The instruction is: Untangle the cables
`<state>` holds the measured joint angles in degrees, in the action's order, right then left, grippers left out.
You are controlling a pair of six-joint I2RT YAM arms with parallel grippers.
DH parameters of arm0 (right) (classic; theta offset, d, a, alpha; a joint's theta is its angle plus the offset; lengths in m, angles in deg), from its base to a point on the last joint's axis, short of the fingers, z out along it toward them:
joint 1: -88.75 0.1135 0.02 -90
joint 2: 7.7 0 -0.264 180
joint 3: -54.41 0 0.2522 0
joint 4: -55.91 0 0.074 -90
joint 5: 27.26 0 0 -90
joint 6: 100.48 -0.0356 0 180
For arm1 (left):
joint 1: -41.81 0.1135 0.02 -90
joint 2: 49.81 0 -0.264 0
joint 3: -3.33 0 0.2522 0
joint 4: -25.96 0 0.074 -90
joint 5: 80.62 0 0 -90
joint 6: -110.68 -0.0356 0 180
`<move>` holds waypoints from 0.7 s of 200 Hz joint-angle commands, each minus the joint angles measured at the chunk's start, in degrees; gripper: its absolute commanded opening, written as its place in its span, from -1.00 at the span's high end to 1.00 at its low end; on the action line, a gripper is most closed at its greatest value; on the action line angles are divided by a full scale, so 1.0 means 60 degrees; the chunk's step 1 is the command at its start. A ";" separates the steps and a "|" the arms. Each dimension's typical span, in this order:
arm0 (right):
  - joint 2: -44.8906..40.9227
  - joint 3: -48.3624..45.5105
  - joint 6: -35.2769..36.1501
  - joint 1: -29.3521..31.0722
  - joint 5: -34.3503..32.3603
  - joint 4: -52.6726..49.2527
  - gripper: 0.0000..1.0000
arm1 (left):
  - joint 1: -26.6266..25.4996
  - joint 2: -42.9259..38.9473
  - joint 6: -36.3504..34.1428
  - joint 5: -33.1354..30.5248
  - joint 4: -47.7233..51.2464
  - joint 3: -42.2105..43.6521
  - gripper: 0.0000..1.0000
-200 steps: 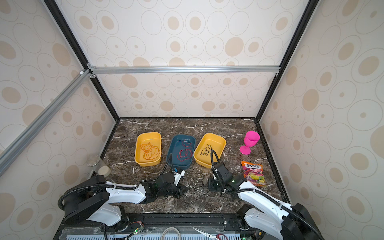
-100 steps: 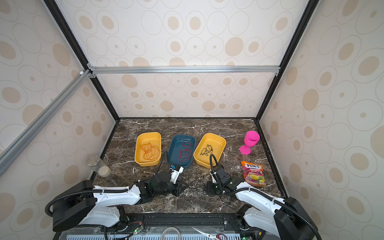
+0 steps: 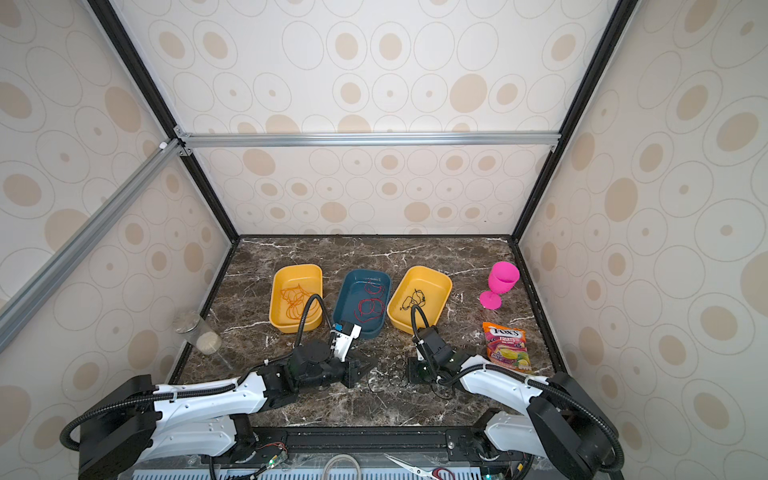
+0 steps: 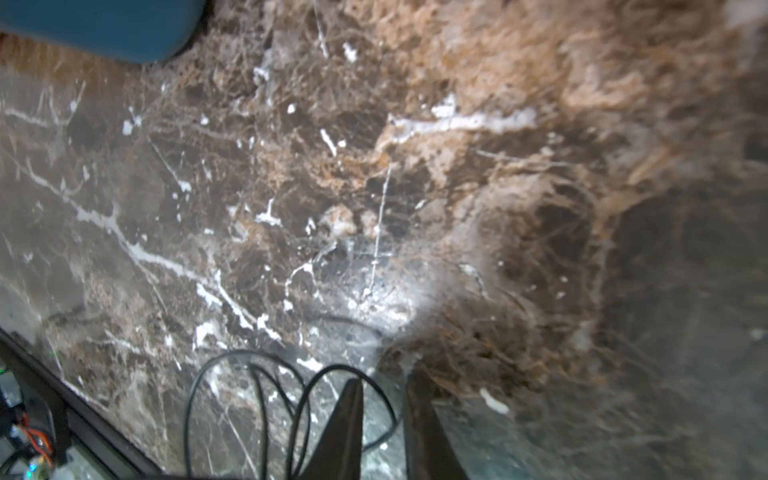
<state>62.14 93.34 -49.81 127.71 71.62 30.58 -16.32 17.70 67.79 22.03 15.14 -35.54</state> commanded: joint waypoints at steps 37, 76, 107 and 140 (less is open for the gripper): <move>0.0052 -0.0111 -0.0124 0.0080 -0.0930 -0.1127 0.96 | 0.0392 -0.0844 0.0146 -0.0252 0.0203 -0.0035 1.00; -0.0152 -0.0040 -0.0226 0.0078 -0.1475 -0.1597 1.00 | 0.0779 -0.1831 -0.0185 -0.0688 0.1240 -0.0178 1.00; -0.0399 0.0020 -0.0286 0.0062 -0.1874 -0.1951 1.00 | 0.1346 -0.2775 -0.0479 -0.1038 0.2397 -0.0289 1.00; -0.0761 0.0312 0.0034 0.0064 -0.2156 -0.2342 1.00 | 0.1784 -0.3378 -0.0716 -0.0991 0.3009 -0.0378 1.00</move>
<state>58.71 93.69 -50.45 127.97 62.11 22.82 -7.06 -0.62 65.89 17.17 28.45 -35.56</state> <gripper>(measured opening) 0.049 0.047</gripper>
